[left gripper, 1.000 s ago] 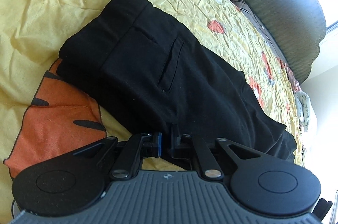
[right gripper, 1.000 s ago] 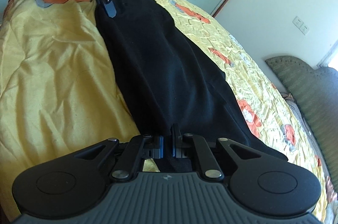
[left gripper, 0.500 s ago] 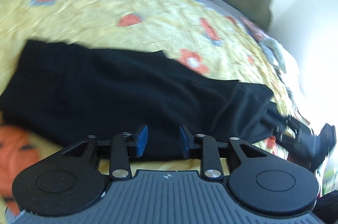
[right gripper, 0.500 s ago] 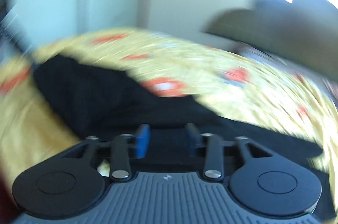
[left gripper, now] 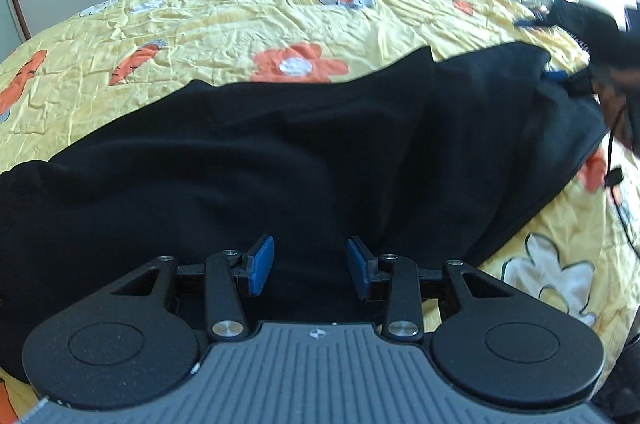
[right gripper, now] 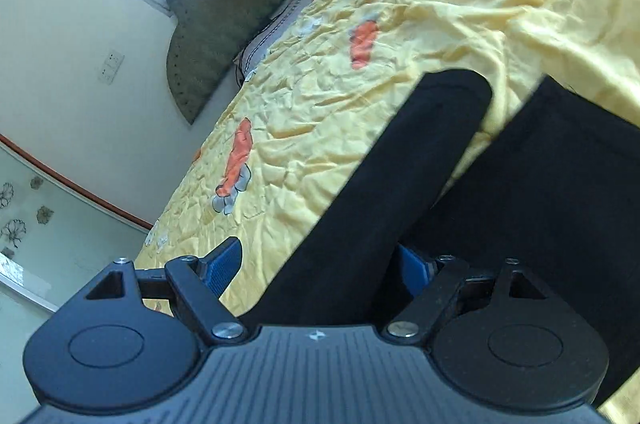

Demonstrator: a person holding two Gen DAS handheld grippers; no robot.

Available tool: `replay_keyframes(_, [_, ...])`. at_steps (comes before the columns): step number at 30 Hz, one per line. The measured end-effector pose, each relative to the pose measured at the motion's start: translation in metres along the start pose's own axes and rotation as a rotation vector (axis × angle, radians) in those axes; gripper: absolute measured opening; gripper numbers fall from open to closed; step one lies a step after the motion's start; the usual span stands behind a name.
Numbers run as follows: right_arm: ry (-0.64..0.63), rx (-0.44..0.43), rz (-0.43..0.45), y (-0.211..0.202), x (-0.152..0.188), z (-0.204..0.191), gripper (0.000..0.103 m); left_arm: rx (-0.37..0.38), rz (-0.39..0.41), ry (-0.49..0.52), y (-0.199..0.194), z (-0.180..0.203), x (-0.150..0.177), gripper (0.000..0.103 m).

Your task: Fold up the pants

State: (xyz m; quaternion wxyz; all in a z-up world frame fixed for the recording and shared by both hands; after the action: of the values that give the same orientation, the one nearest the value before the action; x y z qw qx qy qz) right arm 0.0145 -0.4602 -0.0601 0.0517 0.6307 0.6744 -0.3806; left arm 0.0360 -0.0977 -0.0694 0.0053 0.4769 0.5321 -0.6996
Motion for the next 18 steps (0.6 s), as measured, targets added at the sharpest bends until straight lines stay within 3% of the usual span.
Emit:
replay_keyframes(4, [-0.186, -0.049, -0.071, 0.05, -0.01, -0.054, 0.084, -0.004, 0.008, 0.005, 0.005, 0.0, 0.003, 0.048])
replay_keyframes(7, [-0.228, -0.035, -0.126, 0.086, -0.01, -0.062, 0.084, -0.004, 0.003, 0.003, 0.007, 0.001, 0.001, 0.05])
replay_keyframes(12, [-0.157, -0.087, 0.031, 0.049, -0.024, -0.054, 0.084, 0.0, 0.005, -0.002, 0.006, 0.003, 0.002, 0.051])
replay_keyframes(18, [0.024, -0.09, -0.023, 0.036, -0.017, -0.014, 0.084, 0.017, 0.008, -0.01, 0.007, 0.003, 0.001, 0.055])
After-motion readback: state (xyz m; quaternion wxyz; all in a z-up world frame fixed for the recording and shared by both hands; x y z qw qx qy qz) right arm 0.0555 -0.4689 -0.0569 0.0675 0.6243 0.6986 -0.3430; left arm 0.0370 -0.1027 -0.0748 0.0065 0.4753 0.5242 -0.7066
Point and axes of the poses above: each gripper's, at about its wrist camera, not at the fingertips, and y roughly the way its jaws point, z to its right, x to its underside, the point moved 7 cm from there along y, roughly the way its jaws point, and after that the axes turned 5 degrees about z, right-handed, at the moved point
